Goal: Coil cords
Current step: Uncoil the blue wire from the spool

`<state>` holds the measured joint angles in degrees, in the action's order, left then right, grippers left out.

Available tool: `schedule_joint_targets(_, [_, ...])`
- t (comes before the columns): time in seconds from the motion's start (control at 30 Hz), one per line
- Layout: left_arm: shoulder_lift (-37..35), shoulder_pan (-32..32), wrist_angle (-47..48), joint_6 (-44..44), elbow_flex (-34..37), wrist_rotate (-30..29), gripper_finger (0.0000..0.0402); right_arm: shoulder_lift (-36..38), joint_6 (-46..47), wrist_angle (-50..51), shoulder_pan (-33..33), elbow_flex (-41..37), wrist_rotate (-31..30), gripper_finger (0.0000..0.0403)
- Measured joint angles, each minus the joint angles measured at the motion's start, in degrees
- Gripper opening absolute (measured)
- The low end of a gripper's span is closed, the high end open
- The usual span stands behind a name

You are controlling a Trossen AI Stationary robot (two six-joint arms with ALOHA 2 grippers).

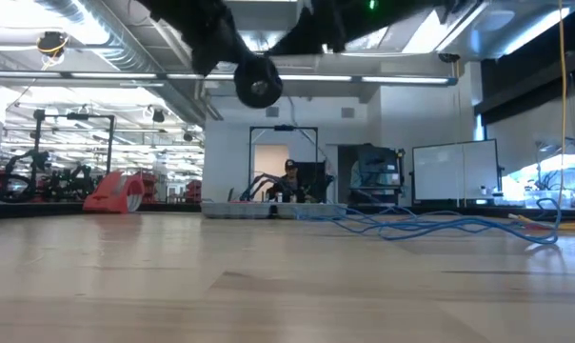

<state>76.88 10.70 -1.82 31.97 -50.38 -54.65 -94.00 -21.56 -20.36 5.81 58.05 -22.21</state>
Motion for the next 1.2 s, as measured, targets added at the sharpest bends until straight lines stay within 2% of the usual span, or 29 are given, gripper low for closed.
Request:
schedule_joint_targets(0.17, [0.00,-0.22,-8.08,-2.40,0.00,0.04,0.0000,-1.22,-0.17,0.41,1.48,1.35,3.36,0.0004])
schedule_joint_targets(0.3, [-0.06,-0.01,-15.83,-3.62,-0.01,-0.02,0.0000,-2.53,0.53,4.94,1.70,1.33,1.81,0.0003])
schedule_joint_targets(0.43, [-1.03,1.62,-14.29,-3.70,-0.01,0.02,0.0000,-2.63,0.12,12.47,1.72,1.33,-8.51,0.0002])
schedule_joint_targets(0.6, [-4.21,4.59,-10.13,-4.94,-0.01,0.02,0.0000,-0.65,-3.46,20.01,1.70,1.26,-28.49,0.0002])
schedule_joint_targets(0.67, [-5.43,5.41,-7.62,-6.62,-0.01,0.02,0.0000,1.15,-5.27,20.54,1.72,1.25,-31.97,0.0002])
schedule_joint_targets(0.73, [-6.13,5.64,-4.69,-8.39,-0.01,0.01,0.0000,3.42,-6.19,20.41,1.72,1.26,-32.65,0.0002])
schedule_joint_targets(0.83, [-6.40,4.94,-0.90,-10.41,-0.01,0.02,0.0000,7.48,-6.03,19.15,1.73,1.26,-29.93,0.0002])
schedule_joint_targets(0.97, [-6.38,2.67,-0.02,-12.09,-0.01,0.02,0.0000,10.83,-3.97,14.87,2.15,1.29,-17.86,0.0002])
schedule_joint_targets(1.2, [-6.38,-0.91,1.21,-18.22,-0.01,2.85,0.0000,9.12,0.06,6.60,4.61,1.35,0.34,0.0002])
